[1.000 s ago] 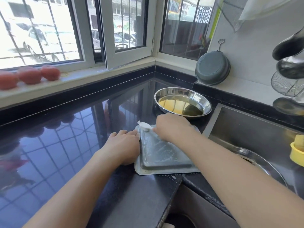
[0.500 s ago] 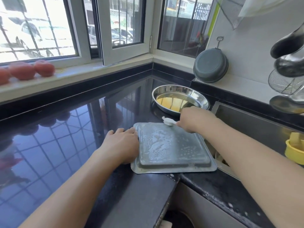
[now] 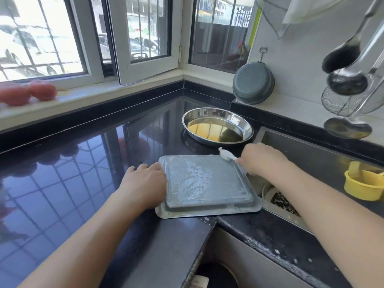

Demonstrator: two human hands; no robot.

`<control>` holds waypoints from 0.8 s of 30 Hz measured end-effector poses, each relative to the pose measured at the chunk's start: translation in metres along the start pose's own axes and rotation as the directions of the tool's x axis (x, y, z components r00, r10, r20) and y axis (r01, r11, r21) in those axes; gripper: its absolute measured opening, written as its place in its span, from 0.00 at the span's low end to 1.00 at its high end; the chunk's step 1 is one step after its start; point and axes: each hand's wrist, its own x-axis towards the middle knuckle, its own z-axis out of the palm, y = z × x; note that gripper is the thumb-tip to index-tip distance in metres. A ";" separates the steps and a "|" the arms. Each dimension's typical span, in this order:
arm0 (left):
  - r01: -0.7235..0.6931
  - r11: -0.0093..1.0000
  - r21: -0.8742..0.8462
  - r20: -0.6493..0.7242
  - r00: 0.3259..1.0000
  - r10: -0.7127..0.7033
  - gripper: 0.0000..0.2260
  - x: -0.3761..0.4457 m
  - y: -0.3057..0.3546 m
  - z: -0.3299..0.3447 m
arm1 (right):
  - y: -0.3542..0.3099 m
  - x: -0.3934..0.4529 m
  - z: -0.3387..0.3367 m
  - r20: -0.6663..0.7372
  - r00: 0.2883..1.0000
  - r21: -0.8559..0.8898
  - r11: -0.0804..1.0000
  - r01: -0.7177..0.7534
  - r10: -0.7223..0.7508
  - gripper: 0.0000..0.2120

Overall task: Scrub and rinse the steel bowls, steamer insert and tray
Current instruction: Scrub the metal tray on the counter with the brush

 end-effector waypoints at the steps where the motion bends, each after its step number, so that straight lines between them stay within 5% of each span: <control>1: -0.006 1.000 -0.004 -0.003 1.000 0.006 0.15 0.001 -0.001 0.000 | 0.000 0.000 0.003 0.030 0.999 -0.002 1.000 0.021 -0.021 0.16; 10: -0.008 1.000 0.014 -0.039 0.999 0.009 0.15 0.003 -0.001 0.005 | -0.007 0.010 0.003 0.036 0.996 -0.009 0.997 0.080 -0.080 0.16; 14: 0.002 1.000 0.014 -0.054 0.999 -0.001 0.15 0.003 -0.001 0.006 | 0.000 0.019 0.000 -0.016 1.000 0.021 1.000 -0.022 0.022 0.11; 18: 0.009 1.000 -0.015 -0.055 0.998 -0.010 0.14 0.006 -0.003 0.006 | 0.002 0.011 0.005 0.097 0.987 0.024 0.992 0.124 -0.126 0.20; 24: 0.025 1.000 0.009 -0.074 0.997 -0.024 0.14 0.005 0.001 0.006 | 0.021 0.009 0.000 0.054 0.993 -0.001 0.995 0.103 -0.103 0.21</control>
